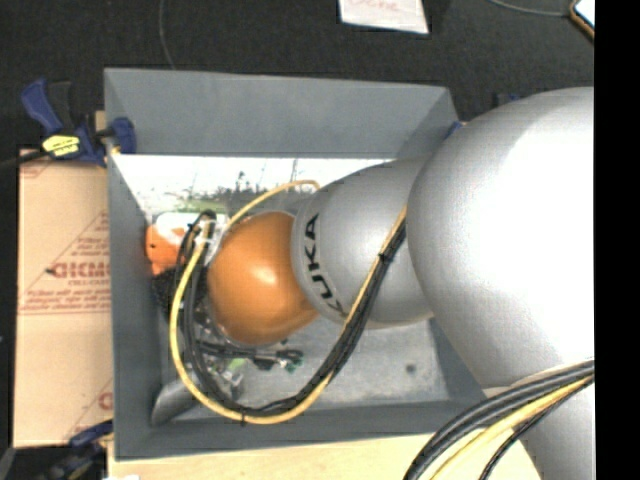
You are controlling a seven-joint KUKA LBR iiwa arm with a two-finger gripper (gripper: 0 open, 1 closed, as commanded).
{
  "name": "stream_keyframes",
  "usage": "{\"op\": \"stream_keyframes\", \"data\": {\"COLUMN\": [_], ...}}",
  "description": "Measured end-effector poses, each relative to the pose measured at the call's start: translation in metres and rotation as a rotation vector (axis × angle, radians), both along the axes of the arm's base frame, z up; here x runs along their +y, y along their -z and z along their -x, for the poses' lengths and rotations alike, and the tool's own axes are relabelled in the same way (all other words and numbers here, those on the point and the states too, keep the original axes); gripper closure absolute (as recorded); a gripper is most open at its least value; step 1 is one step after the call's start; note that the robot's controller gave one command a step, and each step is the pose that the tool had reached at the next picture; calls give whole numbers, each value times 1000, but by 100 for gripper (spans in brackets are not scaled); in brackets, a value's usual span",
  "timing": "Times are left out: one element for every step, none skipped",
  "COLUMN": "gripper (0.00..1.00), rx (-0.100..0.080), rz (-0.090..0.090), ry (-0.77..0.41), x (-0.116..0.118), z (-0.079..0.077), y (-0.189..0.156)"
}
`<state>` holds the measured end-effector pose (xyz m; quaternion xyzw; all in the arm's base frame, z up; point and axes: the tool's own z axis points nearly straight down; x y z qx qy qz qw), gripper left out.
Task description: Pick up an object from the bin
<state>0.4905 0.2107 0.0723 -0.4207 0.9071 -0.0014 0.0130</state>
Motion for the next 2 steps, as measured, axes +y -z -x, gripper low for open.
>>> {"op": "stream_keyframes", "data": {"gripper": [100, 100], "rx": [3, 5], "rz": [1, 2], "ry": [2, 3], "x": [-1, -1], "z": [1, 2], "y": [-7, -25]}}
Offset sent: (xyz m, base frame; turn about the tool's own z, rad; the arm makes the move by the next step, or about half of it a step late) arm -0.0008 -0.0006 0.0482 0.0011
